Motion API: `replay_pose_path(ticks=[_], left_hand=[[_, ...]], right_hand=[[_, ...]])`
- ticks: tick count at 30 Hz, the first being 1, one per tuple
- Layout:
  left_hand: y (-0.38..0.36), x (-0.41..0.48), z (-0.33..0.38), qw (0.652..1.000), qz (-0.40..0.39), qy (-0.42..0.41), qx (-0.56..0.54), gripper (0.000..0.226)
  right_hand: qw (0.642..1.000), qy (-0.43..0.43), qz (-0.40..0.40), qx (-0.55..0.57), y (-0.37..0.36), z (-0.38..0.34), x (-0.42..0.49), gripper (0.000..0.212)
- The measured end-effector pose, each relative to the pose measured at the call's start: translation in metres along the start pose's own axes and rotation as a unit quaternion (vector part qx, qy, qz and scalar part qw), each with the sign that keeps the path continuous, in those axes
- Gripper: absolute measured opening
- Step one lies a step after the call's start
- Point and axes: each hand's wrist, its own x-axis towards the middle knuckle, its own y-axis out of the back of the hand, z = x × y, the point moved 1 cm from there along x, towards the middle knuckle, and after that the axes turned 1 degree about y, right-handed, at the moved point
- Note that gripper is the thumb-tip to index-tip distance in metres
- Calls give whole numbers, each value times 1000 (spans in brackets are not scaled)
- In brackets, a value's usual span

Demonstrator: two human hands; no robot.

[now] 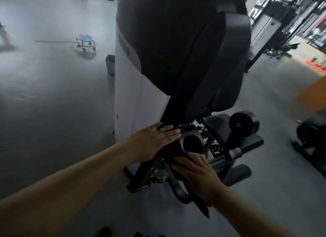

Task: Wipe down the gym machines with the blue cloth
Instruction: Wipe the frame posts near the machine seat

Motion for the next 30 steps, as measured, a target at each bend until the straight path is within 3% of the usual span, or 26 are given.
replay_pose_path(ticks=[2, 6, 10, 16, 20, 24, 27, 30], left_hand=[[-1, 4, -6, 1000, 10, -29, -2, 85], [3, 10, -13, 997, 7, -46, -69, 85], [1, 7, -14, 991, -6, -27, -131, 97], [2, 4, -12, 986, -1, -14, -169, 100], [8, 5, -9, 987, -6, -21, -162, 101], [11, 5, -9, 988, -6, -14, -156, 102], [8, 4, -9, 988, -15, -11, -153, 105], [4, 7, -10, 991, -11, -11, -130, 103]], right_hand=[[998, 29, -16, -56, 6, 2, 8, 45], [991, -55, -29, -122, 12, -1, 36, 44], [985, 28, -98, -141, -4, -26, 26, 26], [977, -97, -58, -183, 10, -29, 49, 35], [975, -51, -136, -166, 6, -33, 42, 39], [972, -112, -112, -176, 10, -30, 41, 44], [978, -77, -122, -149, 5, -36, 34, 37], [974, -159, -77, -144, 14, -30, 40, 41]])
